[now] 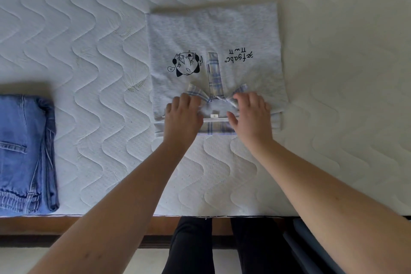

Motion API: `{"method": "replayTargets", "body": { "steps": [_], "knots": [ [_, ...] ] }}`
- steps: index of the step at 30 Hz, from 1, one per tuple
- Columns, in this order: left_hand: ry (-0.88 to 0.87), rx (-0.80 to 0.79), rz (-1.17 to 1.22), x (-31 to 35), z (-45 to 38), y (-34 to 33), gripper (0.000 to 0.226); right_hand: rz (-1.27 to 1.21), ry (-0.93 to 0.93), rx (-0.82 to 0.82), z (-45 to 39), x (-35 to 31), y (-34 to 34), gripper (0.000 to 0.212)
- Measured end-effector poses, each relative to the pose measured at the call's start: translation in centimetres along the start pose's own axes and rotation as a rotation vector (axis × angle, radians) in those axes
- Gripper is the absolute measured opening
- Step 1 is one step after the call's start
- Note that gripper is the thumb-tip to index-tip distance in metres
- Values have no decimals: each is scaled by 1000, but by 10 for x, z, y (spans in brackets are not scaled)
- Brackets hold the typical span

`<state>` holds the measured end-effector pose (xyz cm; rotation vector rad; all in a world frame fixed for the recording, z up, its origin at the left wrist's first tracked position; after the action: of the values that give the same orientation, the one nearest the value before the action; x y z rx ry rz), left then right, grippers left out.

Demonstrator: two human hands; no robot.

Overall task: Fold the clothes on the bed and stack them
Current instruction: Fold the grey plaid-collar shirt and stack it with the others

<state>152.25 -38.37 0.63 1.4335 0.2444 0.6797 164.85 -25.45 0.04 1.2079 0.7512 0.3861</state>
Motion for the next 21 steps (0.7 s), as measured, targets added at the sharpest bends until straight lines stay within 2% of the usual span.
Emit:
{"method": "replayTargets", "body": {
  "steps": [2, 5, 7, 11, 13, 15, 17, 19, 21],
  "knots": [
    [-87, -15, -101, 3, -8, -6, 24, 96, 31, -62, -12, -9, -7, 30],
    [-30, -33, -91, -7, -15, -8, 30, 44, 27, -120, -25, -12, -9, 25],
    [-16, -26, -3, -10, -16, -8, 29, -51, 31, -80, -23, -11, -6, 20],
    [-149, 15, 78, -1, -2, -15, 22, -96, 109, -33, -9, -9, -4, 7],
    [-180, 6, 91, -2, 7, -19, 24, -13, 208, -126, -2, -3, -10, 10],
    [-212, -4, 80, -6, 14, -22, 26, 86, 252, -241, 8, 4, -14, 23],
    [-226, 15, 107, -12, 20, -20, 34, 23, 259, -201, 19, 13, -8, 29],
    [-178, 73, 177, -22, 24, -13, 40, -142, 215, -82, 27, 24, 3, 29],
    [-63, 121, 203, -36, 26, -5, 44, -243, 32, 39, 28, 44, 13, 29]
  ]
}}
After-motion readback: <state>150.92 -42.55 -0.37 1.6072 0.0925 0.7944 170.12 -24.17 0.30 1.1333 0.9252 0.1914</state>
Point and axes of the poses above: each hand's wrist, its own z-axis away from the middle knuckle, its own y-axis out of the back of the hand, x = y × z, the point moved 3 cm from there along -z, towards the middle knuckle, and after that the axes turned 5 degrees about -y, right-handed, at the moved point
